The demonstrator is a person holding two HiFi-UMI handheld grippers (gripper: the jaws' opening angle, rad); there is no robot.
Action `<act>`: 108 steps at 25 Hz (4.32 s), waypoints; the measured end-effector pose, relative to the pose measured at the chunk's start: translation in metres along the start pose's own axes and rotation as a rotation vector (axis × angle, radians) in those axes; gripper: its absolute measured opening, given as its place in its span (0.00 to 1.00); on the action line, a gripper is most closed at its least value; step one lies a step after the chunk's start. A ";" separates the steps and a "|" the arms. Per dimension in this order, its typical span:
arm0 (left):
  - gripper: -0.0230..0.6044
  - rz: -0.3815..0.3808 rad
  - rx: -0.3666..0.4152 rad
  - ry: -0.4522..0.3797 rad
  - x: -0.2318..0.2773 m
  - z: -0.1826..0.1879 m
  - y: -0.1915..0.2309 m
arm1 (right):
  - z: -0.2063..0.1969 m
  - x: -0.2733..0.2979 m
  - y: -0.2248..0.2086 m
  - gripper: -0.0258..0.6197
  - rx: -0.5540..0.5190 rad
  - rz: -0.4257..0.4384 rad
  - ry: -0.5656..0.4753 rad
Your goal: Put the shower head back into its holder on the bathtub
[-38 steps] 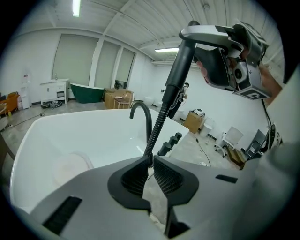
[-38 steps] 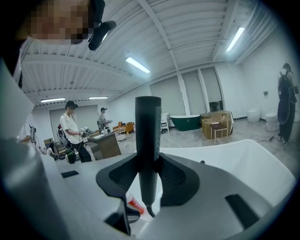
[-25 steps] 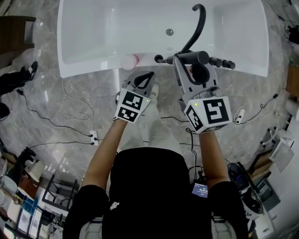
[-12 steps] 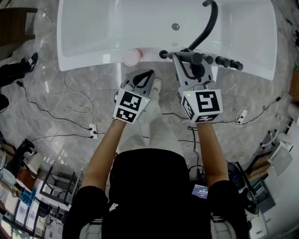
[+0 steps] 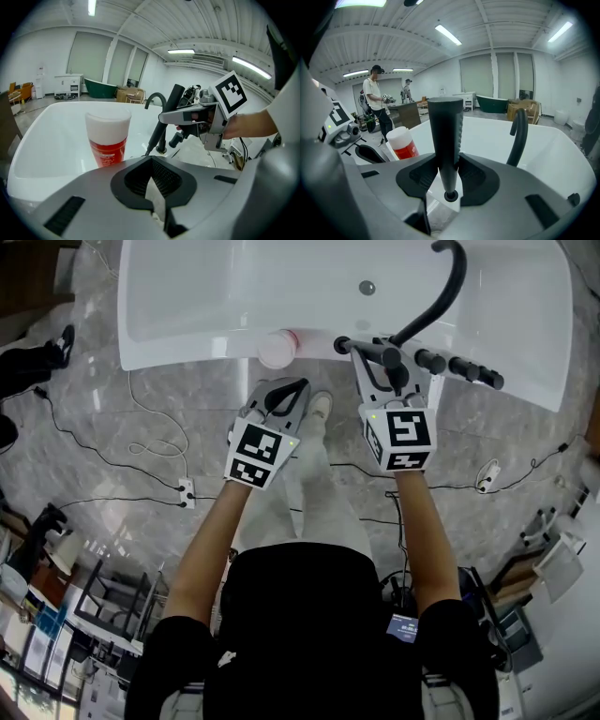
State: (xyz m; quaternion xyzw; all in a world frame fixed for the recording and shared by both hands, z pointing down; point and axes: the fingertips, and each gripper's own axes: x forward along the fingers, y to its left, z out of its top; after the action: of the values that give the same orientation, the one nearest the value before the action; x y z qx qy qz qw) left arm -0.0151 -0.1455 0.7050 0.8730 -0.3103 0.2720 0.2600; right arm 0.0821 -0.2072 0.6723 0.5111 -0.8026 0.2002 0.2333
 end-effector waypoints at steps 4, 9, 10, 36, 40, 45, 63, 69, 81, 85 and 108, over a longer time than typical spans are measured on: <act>0.06 0.015 -0.016 0.000 0.000 -0.010 0.010 | -0.017 0.014 0.001 0.26 -0.024 -0.003 0.026; 0.06 0.030 -0.031 -0.003 0.000 -0.019 0.016 | -0.034 0.024 0.002 0.26 -0.032 0.000 0.052; 0.06 0.032 -0.033 -0.003 0.000 -0.020 0.017 | -0.036 0.026 0.002 0.26 -0.033 0.001 0.057; 0.06 0.053 -0.071 0.010 0.004 -0.038 0.026 | -0.072 0.049 0.006 0.26 -0.041 0.002 0.106; 0.06 0.055 -0.072 0.010 0.003 -0.038 0.027 | -0.069 0.049 0.006 0.26 -0.035 0.009 0.095; 0.06 0.061 -0.068 0.012 -0.002 -0.039 0.029 | -0.061 0.047 0.009 0.26 -0.035 0.025 0.085; 0.06 0.048 -0.018 -0.049 -0.049 0.023 0.004 | -0.003 -0.015 0.019 0.27 -0.021 0.001 0.026; 0.06 0.046 0.025 -0.092 -0.070 0.061 -0.010 | 0.037 -0.047 0.018 0.24 -0.026 -0.022 -0.025; 0.06 0.118 0.079 -0.237 -0.137 0.171 -0.018 | 0.144 -0.123 0.015 0.11 -0.024 -0.044 -0.159; 0.06 0.131 0.095 -0.288 -0.159 0.206 -0.025 | 0.179 -0.147 0.016 0.08 -0.019 -0.063 -0.193; 0.06 0.173 0.227 -0.596 -0.276 0.361 -0.099 | 0.340 -0.278 0.031 0.08 -0.107 -0.069 -0.515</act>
State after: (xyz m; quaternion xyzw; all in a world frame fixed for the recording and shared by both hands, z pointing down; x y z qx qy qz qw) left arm -0.0166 -0.1936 0.2420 0.9079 -0.4135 0.0585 0.0347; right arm 0.0983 -0.1832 0.2330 0.5594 -0.8270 0.0125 0.0548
